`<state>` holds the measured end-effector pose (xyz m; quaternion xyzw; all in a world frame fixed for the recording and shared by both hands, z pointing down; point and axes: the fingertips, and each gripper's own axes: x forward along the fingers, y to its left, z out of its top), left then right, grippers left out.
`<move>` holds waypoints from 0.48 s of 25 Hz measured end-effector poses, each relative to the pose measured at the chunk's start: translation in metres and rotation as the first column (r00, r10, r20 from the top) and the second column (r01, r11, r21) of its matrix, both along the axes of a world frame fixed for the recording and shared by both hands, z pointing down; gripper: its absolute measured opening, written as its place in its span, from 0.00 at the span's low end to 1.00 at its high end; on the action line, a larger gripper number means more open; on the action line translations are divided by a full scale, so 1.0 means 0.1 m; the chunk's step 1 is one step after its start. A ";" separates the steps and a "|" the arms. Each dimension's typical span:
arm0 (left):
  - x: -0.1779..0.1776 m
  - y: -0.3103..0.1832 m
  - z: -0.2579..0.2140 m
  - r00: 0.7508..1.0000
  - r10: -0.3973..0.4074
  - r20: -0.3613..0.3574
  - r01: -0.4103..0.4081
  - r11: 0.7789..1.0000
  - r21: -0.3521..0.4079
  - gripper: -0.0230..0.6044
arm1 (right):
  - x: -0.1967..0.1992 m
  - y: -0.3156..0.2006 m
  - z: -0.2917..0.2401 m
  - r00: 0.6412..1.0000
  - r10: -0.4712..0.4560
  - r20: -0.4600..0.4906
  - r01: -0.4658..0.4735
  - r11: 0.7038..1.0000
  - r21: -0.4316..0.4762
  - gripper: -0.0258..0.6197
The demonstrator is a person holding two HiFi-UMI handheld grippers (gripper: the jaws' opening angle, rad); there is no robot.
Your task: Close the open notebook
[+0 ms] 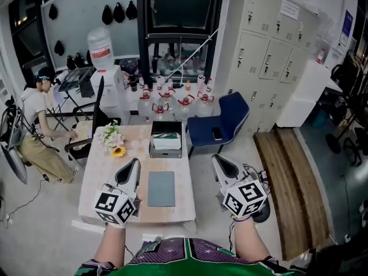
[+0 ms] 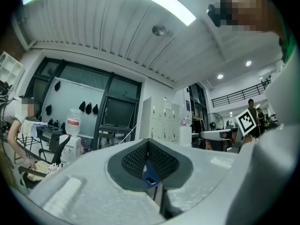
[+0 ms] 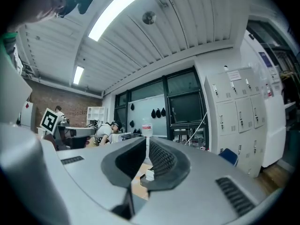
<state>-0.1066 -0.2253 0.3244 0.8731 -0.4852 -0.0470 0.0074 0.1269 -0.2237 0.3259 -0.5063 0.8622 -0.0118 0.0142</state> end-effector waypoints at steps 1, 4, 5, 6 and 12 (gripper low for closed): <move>0.01 0.00 0.00 1.000 0.000 -0.001 0.000 1.000 0.004 0.06 | 0.03 0.00 0.00 1.000 0.011 0.006 -0.011 1.000 -0.003 0.07; 0.04 0.01 0.01 1.000 -0.001 0.001 0.001 1.000 0.010 0.06 | 0.06 0.02 0.01 0.999 0.027 0.021 -0.027 1.000 -0.003 0.07; 0.05 0.02 0.01 1.000 -0.001 0.006 0.001 1.000 0.010 0.06 | 0.07 0.02 0.02 0.999 0.030 0.020 -0.030 1.000 -0.002 0.07; 0.07 0.03 0.02 1.000 -0.001 0.011 0.001 1.000 0.011 0.06 | 0.07 0.03 0.02 0.999 0.034 0.018 -0.034 0.999 -0.001 0.07; 0.11 0.02 0.12 1.000 0.013 -0.004 -0.013 1.000 -0.021 0.06 | 0.13 0.06 0.01 0.997 0.075 0.019 -0.075 0.997 0.013 0.04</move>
